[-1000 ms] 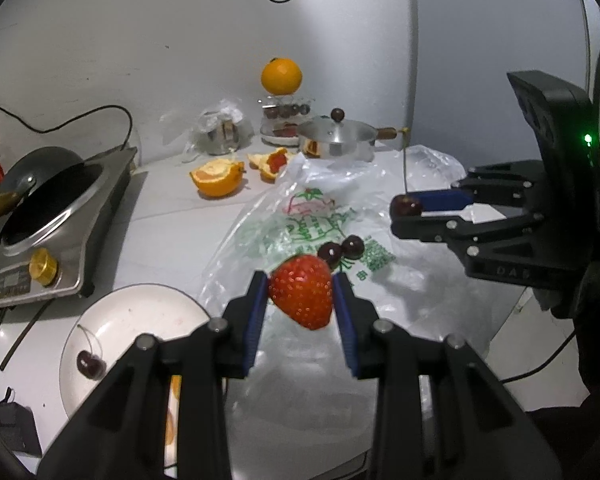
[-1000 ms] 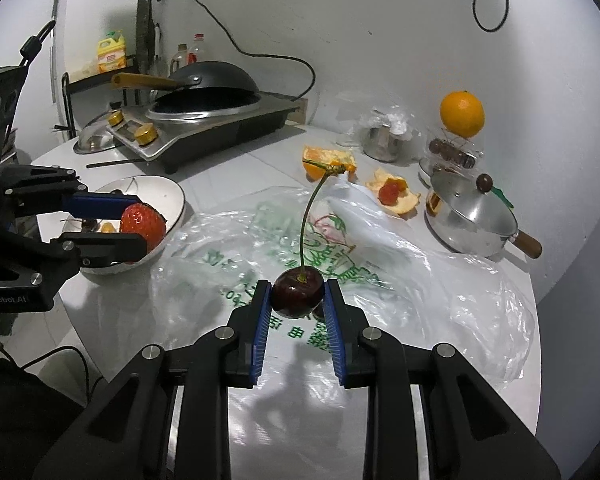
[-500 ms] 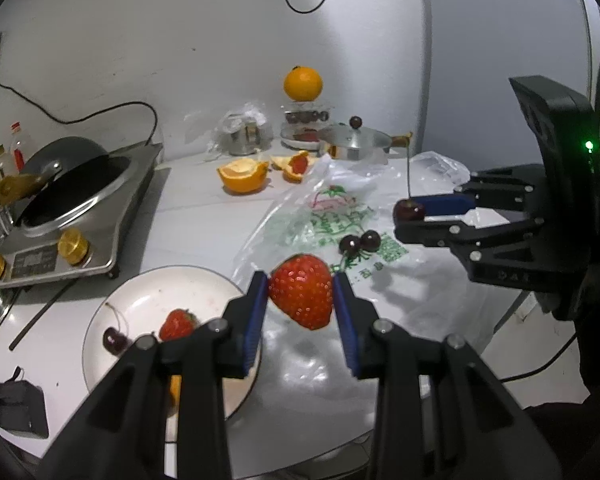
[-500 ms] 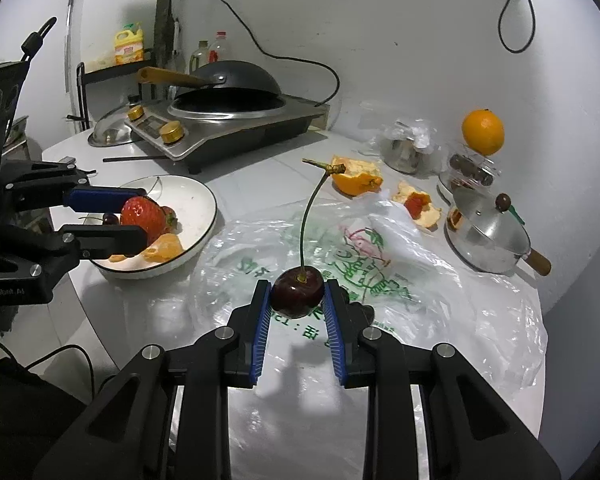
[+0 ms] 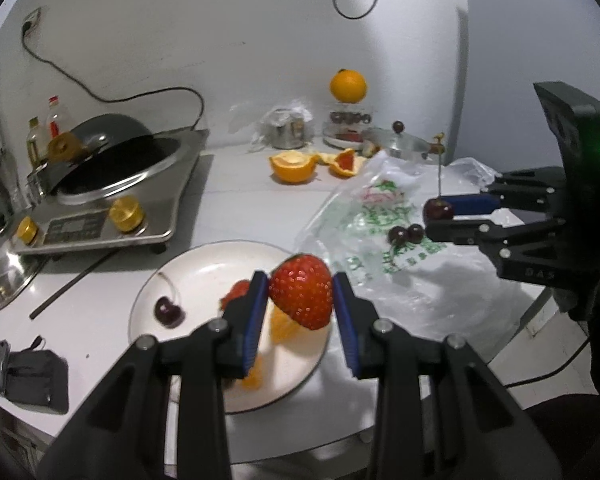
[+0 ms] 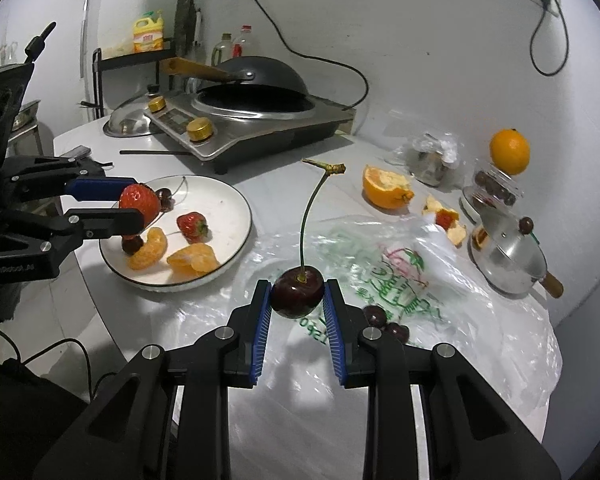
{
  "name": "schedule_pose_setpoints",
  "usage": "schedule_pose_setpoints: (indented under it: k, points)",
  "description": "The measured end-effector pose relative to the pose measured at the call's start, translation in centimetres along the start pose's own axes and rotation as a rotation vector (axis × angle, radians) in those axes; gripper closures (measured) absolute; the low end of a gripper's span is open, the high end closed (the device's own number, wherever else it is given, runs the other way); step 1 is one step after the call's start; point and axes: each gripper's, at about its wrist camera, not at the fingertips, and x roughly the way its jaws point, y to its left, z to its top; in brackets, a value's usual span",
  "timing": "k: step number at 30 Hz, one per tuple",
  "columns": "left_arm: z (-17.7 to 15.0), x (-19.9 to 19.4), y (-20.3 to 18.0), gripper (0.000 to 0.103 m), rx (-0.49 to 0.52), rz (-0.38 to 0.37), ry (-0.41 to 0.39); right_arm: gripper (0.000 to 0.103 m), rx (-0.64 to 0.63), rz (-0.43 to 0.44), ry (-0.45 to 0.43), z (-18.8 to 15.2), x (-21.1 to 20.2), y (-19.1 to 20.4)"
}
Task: Organize fruits
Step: 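Carry the strawberry with the left tool while the right tool carries its cherry to the plate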
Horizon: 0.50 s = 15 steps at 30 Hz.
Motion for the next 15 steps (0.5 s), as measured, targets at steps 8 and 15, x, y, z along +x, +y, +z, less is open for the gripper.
schedule_pose_setpoints:
  k: [8, 15]
  points:
    - [-1.0, -0.1, 3.2, 0.069, -0.060, 0.031, 0.000, 0.075, -0.026, 0.017, 0.012, 1.4, 1.3, 1.9]
    - [-1.7, 0.6, 5.4, 0.069, -0.095, 0.051, 0.011, 0.075, -0.026, 0.037, 0.020, 2.6, 2.8, 3.1]
